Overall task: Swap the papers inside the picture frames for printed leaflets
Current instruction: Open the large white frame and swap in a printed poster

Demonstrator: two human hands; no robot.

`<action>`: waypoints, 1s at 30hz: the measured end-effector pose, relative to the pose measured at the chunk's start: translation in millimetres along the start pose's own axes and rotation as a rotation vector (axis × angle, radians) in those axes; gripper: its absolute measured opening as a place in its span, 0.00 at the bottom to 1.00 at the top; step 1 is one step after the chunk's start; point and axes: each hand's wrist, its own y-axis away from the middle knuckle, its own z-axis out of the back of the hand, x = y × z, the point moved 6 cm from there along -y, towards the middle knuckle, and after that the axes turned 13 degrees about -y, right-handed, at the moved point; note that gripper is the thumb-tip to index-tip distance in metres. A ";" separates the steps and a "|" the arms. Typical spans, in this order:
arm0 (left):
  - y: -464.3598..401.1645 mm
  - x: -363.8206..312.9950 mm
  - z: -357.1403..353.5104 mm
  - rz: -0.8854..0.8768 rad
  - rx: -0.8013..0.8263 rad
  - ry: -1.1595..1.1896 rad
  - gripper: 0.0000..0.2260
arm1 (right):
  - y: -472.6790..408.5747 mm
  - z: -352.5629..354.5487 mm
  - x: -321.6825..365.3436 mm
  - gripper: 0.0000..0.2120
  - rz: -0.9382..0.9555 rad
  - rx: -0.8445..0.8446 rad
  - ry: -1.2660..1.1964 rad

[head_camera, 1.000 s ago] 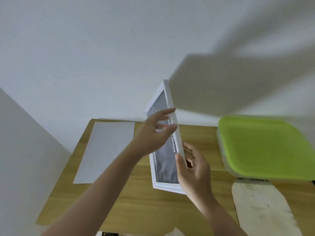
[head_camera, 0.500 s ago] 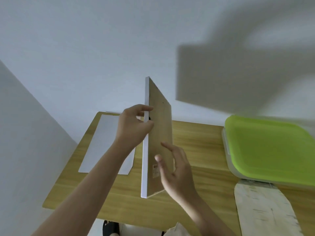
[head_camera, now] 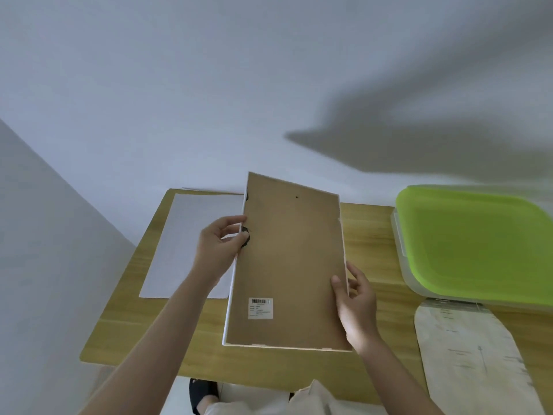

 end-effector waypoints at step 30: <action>-2.9 126.6 -54.1 0.111 0.254 -0.795 0.35 | -25.3 0.1 -56.4 0.34 -0.053 0.165 0.586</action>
